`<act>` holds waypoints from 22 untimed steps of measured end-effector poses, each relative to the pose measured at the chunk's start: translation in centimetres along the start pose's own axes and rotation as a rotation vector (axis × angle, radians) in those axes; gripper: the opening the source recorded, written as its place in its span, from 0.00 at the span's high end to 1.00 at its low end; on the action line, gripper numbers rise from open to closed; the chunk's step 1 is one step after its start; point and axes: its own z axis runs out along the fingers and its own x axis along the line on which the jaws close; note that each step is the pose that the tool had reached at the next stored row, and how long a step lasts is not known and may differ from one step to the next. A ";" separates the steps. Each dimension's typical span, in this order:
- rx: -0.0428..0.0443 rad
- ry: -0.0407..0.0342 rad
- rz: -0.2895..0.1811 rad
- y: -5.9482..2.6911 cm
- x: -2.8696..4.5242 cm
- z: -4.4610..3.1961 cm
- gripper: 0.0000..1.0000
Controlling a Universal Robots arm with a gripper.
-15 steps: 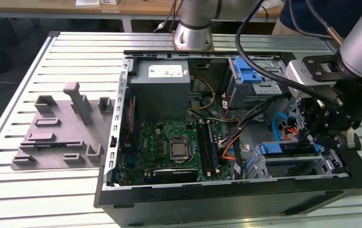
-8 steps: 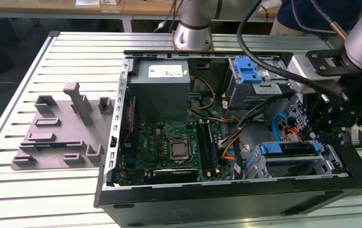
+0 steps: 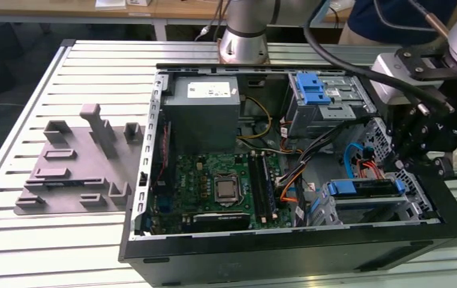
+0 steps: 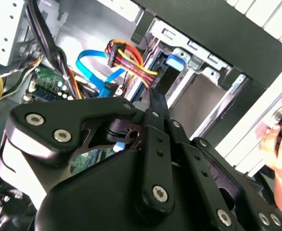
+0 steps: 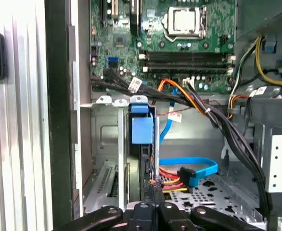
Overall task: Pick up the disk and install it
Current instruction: 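Insert the second disk wire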
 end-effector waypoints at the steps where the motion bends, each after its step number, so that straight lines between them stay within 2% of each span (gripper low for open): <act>1: -0.0104 0.0000 0.000 0.00 -0.01 -0.02 0.89; 2: -0.0190 -0.0007 0.001 0.01 -0.03 -0.04 0.89; 4: -0.0265 -0.0046 0.001 0.04 -0.05 -0.13 0.89; 11: -0.0289 -0.0150 0.002 0.15 -0.37 -0.77 0.89; 15: -0.0293 -0.0323 0.003 0.58 -0.38 -0.81 0.89; 18: -0.0301 -0.0497 0.004 0.62 -0.60 -0.80 0.89; 20: -0.0307 -0.0545 0.004 0.64 -0.74 -0.79 0.89; 22: -0.0314 -0.0544 0.004 0.64 -0.83 -0.80 0.89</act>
